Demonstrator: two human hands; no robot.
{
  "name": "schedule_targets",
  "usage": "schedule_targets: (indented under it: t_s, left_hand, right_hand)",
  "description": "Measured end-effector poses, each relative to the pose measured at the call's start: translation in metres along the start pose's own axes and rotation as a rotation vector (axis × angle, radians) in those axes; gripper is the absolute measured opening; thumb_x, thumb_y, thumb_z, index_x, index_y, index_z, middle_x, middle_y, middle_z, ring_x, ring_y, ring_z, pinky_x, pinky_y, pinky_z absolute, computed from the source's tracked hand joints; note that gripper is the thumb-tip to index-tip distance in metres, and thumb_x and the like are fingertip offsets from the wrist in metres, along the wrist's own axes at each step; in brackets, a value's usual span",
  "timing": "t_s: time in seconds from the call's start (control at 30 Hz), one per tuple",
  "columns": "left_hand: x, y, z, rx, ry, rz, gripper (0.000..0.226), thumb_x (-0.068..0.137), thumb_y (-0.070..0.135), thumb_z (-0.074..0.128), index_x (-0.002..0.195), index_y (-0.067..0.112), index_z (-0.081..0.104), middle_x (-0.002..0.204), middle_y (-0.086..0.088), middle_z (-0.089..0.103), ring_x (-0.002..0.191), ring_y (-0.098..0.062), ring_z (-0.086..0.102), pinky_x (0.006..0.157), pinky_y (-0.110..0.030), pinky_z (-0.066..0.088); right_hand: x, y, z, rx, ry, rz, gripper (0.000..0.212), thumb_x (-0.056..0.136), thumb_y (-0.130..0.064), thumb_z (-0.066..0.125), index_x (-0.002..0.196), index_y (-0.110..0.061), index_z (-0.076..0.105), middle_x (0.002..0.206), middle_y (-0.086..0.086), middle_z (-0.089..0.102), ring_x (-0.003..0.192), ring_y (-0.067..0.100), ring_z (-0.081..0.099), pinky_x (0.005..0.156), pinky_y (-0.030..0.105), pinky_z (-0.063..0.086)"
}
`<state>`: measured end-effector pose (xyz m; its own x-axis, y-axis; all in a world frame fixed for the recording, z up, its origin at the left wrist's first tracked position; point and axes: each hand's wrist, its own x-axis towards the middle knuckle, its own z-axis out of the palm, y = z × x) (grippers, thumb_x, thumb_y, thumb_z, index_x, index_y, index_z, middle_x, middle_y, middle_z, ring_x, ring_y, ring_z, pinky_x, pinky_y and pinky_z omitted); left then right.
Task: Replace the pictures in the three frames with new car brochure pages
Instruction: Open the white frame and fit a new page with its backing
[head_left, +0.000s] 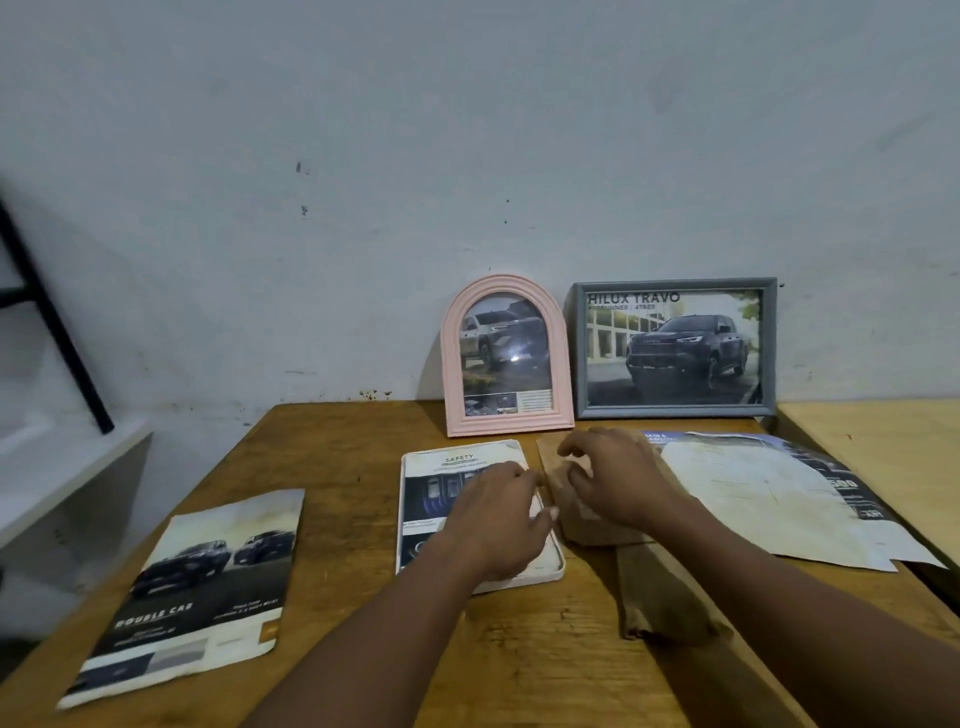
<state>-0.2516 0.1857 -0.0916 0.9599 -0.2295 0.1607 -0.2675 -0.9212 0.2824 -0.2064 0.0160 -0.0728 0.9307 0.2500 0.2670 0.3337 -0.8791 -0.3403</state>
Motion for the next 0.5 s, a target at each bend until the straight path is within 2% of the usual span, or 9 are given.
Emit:
schedule_targets:
  t_s: [0.1,0.23,0.33,0.4,0.5]
  left_hand:
    - [-0.015,-0.027,-0.019,0.006,0.041,-0.080,0.045,0.098,0.044,0.058,0.140,0.028,0.054,0.141,0.002,0.055,0.127,-0.020,0.051,0.106,-0.040,0.048]
    - [-0.051,-0.077,-0.043,-0.022,0.106,-0.239,0.043,0.098,0.040,0.061,0.139,0.027,0.055,0.136,0.001,0.057,0.118,-0.017,0.053,0.099,-0.038,0.052]
    - [-0.082,-0.115,-0.061,-0.008,0.175,-0.346,0.042,0.100,0.040,0.057,0.141,0.027,0.055,0.139,0.001,0.058,0.124,-0.021,0.053,0.104,-0.039,0.046]
    - [-0.101,-0.141,-0.067,0.010,0.186,-0.412,0.045,0.101,0.043,0.055,0.142,0.025,0.054,0.144,-0.001,0.056,0.130,-0.022,0.050,0.108,-0.042,0.043]
    - [-0.122,-0.170,-0.068,-0.034,0.206,-0.478,0.050,0.101,0.043,0.056,0.145,0.021,0.051,0.147,-0.002,0.052,0.133,-0.021,0.047,0.110,-0.040,0.043]
  right_hand:
    - [0.012,-0.042,0.004,0.135,-0.016,-0.041,0.022,0.093,-0.026,0.063,0.115,-0.031,0.063,0.114,-0.006,0.066,0.100,0.012,0.058,0.090,0.037,0.054]
    - [0.015,-0.109,0.027,0.227,-0.097,-0.131,0.026,0.093,-0.025,0.064,0.118,-0.025,0.065,0.115,-0.003,0.066,0.102,0.015,0.060,0.091,0.038,0.054]
    - [0.014,-0.154,0.050,0.248,-0.188,-0.219,0.023,0.092,-0.027,0.063,0.116,-0.025,0.065,0.111,-0.003,0.066,0.100,0.015,0.059,0.093,0.042,0.053]
    - [0.012,-0.179,0.065,0.223,-0.226,-0.269,0.026,0.092,-0.032,0.062,0.118,-0.028,0.062,0.117,-0.002,0.065,0.109,0.018,0.057,0.101,0.047,0.047]
    - [0.010,-0.201,0.082,0.082,-0.200,-0.268,0.036,0.095,-0.039,0.057,0.129,-0.028,0.055,0.137,0.001,0.055,0.130,0.026,0.045,0.113,0.054,0.030]
